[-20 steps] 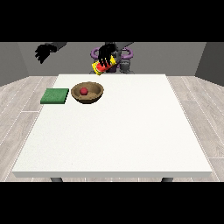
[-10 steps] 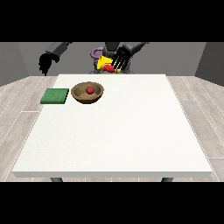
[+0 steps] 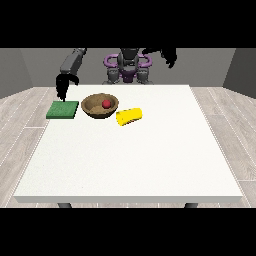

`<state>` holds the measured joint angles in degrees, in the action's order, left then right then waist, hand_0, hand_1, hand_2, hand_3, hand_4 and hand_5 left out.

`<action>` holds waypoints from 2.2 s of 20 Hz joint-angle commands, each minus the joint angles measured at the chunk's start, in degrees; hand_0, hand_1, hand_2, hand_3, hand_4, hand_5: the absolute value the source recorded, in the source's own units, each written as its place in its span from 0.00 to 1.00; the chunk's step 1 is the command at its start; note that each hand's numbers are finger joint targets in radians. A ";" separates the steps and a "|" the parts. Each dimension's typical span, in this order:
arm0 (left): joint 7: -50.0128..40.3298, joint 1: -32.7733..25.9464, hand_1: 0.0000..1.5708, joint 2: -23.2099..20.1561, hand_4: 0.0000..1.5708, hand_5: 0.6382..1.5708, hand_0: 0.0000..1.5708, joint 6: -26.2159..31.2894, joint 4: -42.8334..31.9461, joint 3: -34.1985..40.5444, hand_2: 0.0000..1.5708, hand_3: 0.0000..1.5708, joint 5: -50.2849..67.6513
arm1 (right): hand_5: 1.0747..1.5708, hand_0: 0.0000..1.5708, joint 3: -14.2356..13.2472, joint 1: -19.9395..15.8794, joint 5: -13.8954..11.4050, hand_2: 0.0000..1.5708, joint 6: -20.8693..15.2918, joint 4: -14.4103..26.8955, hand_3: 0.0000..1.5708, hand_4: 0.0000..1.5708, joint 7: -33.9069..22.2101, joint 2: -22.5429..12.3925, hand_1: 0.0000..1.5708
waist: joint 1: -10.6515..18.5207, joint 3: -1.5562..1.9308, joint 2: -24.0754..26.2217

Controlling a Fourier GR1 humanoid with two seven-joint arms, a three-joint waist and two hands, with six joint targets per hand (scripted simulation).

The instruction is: Pick the cup and pour the ball into the bowl, then pick the bowl and place it on the pad

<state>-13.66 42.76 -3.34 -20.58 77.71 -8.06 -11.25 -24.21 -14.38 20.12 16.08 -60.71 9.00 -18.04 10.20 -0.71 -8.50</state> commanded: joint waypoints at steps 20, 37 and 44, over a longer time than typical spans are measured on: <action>6.47 -2.05 0.00 -30.07 0.15 0.93 0.00 37.84 -6.47 32.33 0.00 0.00 35.81 | 1.00 0.00 2.55 -12.29 -3.45 0.00 -6.87 14.78 0.00 0.00 10.60 5.41 0.00 | 0.02 0.73 -7.83; 0.73 0.38 0.00 -36.32 0.35 0.99 0.00 40.40 -5.64 35.57 0.00 0.00 42.09 | 0.80 1.00 2.84 -11.18 -6.92 1.00 -17.36 24.36 1.00 0.69 10.23 6.82 1.00 | 3.31 0.71 -9.09; 3.81 -4.26 0.00 -35.98 0.45 1.00 0.00 43.08 -9.27 36.57 0.00 0.00 41.70 | 0.89 1.00 3.23 -12.29 -6.87 1.00 -19.07 20.90 1.00 0.68 1.83 0.79 1.00 | 1.61 0.63 -5.71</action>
<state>-10.04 40.42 -39.23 21.61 69.82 28.28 30.40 -21.93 -26.46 15.47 -0.45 -42.48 18.86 -13.25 12.20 -1.20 -15.41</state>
